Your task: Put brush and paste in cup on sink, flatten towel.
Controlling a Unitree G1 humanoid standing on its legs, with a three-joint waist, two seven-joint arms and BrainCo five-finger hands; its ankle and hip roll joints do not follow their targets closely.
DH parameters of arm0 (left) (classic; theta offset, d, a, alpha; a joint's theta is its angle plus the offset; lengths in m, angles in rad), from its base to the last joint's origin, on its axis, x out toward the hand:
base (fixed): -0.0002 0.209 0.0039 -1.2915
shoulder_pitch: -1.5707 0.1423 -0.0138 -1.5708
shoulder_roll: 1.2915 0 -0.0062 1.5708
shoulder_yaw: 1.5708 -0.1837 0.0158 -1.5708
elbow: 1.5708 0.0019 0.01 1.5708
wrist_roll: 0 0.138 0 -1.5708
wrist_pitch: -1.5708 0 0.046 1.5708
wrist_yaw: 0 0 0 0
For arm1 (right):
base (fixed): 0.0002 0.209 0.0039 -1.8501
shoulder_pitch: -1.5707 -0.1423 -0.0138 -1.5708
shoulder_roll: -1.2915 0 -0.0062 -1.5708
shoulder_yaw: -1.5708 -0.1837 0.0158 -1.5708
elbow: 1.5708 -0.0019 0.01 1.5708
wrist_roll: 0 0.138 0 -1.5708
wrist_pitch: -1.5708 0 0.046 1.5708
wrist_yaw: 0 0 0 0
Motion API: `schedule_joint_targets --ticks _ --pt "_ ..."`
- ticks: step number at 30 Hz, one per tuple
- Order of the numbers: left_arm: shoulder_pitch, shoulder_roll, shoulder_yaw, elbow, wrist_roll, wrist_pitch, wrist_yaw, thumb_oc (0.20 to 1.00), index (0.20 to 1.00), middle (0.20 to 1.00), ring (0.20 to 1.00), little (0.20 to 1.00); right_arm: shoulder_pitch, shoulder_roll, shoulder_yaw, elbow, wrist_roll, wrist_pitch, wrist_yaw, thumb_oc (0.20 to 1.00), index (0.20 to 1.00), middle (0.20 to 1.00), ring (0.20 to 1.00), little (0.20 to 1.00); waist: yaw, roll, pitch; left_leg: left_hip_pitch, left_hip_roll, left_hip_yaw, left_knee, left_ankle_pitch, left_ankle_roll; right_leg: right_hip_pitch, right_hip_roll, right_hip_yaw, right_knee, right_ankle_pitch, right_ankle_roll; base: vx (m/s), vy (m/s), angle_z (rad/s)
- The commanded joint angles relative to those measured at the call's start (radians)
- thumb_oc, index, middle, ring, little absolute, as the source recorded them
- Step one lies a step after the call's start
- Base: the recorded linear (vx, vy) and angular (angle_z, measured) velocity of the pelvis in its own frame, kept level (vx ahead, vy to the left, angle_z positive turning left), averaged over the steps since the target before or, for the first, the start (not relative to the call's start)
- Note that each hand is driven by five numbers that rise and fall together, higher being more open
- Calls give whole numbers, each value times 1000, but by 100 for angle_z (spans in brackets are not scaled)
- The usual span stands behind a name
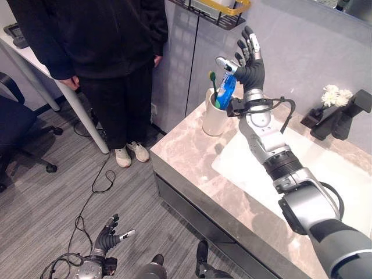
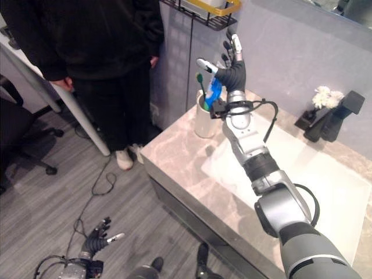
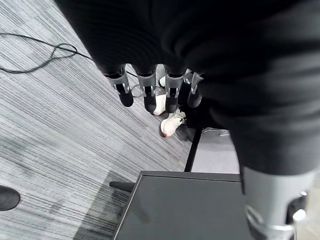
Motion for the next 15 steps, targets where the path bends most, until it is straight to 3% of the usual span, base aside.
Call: schedule_joint_targets --ticks 1,6,12,13,15 --pt "-23 42 9 -16 16 -40 6 1000 1000 1000 1000 1000 -5 -63 -82 -93 -63 -43 -57 1000 1000 1000 1000 1000 15 -26 -16 74 -93 56 -86 41 92 56 -29 3 59 -52 69 -35 23 -2" --pt "-34 64 7 -59 57 -54 25 1000 1000 1000 1000 1000 36 -90 -136 -131 -105 -46 -95 1000 1000 1000 1000 1000 5 -29 -17 75 -97 72 -71 33 97 55 -28 12 62 -45 73 -53 25 -4" --pt "-68 112 -2 -131 173 -83 62 1000 1000 1000 1000 1000 248 -167 -282 -346 -243 -67 -176 1000 1000 1000 1000 1000 -52 -23 -16 66 -108 139 -40 28 104 35 -31 44 62 1 92 -100 60 -26" --pt "-63 117 8 -124 208 -86 60 1000 1000 1000 1000 1000 361 -237 -371 -443 -310 -76 -191 1000 1000 1000 1000 1000 -85 -23 -13 67 -110 158 -37 30 107 27 -28 60 69 22 103 -91 55 -44" --pt "-59 119 12 -125 220 -85 59 1000 1000 1000 1000 1000 402 -261 -405 -479 -328 -80 -195 1000 1000 1000 1000 1000 -96 -23 -14 69 -110 164 -38 29 108 26 -28 63 70 28 106 -67 43 -34"
